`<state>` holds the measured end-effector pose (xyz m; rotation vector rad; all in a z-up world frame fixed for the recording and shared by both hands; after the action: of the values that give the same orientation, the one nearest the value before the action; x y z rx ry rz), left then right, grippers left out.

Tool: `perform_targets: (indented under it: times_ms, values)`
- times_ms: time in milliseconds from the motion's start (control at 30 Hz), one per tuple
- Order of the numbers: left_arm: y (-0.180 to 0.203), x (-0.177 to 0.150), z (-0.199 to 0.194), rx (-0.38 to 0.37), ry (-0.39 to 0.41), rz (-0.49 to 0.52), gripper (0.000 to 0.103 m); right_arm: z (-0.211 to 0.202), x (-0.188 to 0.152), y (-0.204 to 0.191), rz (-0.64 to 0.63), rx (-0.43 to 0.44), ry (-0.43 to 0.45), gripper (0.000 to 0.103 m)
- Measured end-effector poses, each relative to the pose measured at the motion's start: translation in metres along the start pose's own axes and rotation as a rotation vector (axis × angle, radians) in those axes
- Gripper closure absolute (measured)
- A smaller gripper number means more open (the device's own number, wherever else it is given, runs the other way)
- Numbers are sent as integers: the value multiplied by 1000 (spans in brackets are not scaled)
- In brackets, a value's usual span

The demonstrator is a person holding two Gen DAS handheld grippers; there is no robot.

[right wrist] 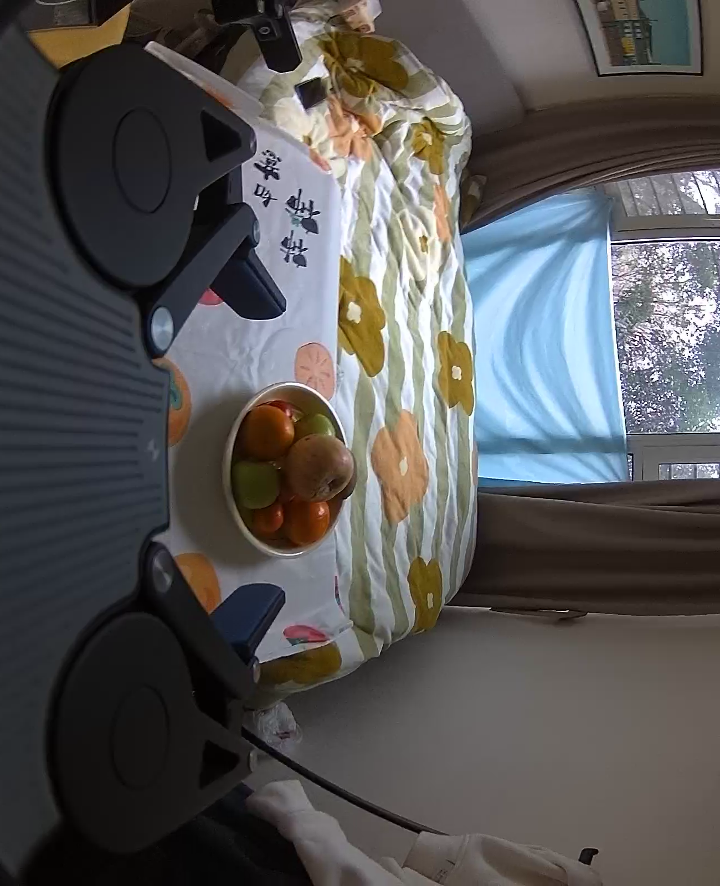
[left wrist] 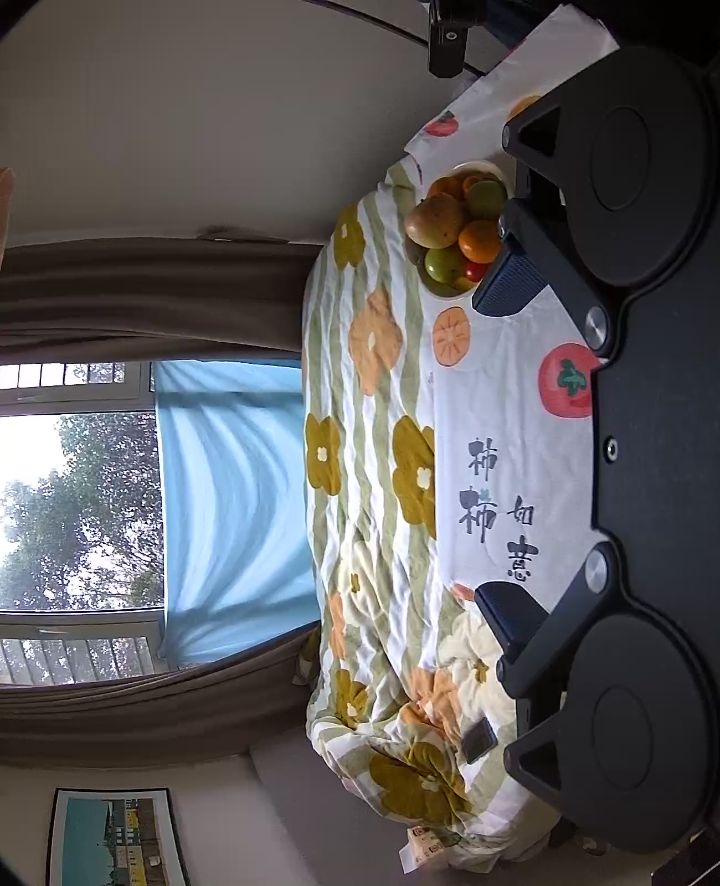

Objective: Organize fruits

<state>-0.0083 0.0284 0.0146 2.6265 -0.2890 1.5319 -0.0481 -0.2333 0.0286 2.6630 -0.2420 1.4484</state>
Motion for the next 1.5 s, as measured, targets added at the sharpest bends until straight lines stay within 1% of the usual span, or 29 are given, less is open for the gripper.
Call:
perform_targets:
  times_ms: [133,300,1500]
  values:
    - [-2,-10,-7,-18,-19,-15,0,-6,-13,-4,12,-4,-29,0]
    - [-3,-14,-10,-14,-26,-16,0,-12,-20,-10,9,-2,-39,0]
    - [-3,-10,-4,-16,-37,1,0,-5,-19,-11,13,-11,-59,0]
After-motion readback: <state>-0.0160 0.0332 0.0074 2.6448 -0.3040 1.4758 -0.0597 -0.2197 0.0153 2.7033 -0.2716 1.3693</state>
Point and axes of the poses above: each gripper's, at about its wrist camera, not at the fingertips, and z roughly the way its jaws point, y to its right, x to its top, the point moved 1 cm from there along z, roughly the way its jaws point, and after that the axes turned 3 degrees about -x, right-handed, at the moved point
